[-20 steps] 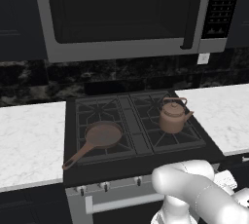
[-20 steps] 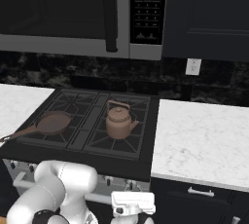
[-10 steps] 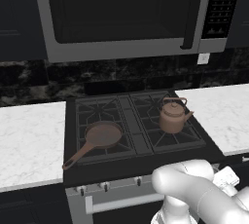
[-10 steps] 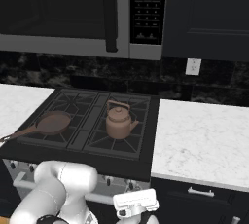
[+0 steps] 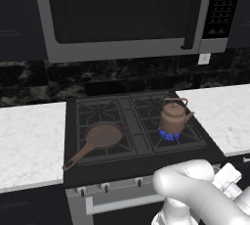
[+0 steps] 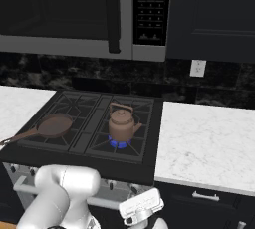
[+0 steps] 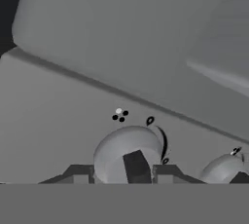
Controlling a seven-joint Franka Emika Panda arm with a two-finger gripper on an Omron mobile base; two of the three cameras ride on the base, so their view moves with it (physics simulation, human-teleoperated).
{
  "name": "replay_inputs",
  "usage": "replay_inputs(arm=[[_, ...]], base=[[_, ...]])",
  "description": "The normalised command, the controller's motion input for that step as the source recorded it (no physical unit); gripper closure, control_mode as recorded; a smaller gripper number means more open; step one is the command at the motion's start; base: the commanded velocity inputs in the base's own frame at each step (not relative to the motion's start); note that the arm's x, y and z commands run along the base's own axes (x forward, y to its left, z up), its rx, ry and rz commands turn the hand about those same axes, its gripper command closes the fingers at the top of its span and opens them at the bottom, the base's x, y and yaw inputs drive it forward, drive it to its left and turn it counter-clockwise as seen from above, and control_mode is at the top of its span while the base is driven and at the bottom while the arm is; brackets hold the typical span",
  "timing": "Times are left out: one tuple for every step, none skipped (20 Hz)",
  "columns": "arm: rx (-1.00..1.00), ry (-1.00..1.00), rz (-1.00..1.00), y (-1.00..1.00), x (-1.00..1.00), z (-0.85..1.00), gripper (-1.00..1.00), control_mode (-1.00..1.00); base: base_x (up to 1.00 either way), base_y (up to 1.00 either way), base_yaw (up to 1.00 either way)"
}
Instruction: Pick the kettle from the counter and place it on a stove burner. Then turn the burner on.
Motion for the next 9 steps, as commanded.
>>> replay_inputs(arm=[[-0.18,-0.21,0.18,0.0,0.0,0.0,1.0,-1.0],[-0.17,-0.19,0.17,0.0,0.0,0.0,1.0,-1.0],[-0.09,-0.15,0.14,0.0,0.0,0.0,1.0,-1.0],[-0.02,-0.1,0.1,0.0,-0.04,0.0,1.0,-1.0],[0.0,0.0,0.0,0.0,0.0,0.0,1.0,-1.0],[0.0,0.0,0.0,0.0,0.0,0.0,1.0,-1.0],[0.0,0.0,0.0,0.0,0.0,0.0,1.0,-1.0],[0.0,0.0,0.0,0.0,0.0,0.0,1.0,-1.0],[0.0,0.0,0.0,0.0,0.0,0.0,1.0,-1.0]], base=[[0.0,0.0,0.0],[0.0,0.0,0.0],[0.0,0.0,0.0],[0.0,0.0,0.0],[0.0,0.0,0.0],[0.0,0.0,0.0],[0.0,0.0,0.0],[0.0,0.0,0.0],[0.0,0.0,0.0]])
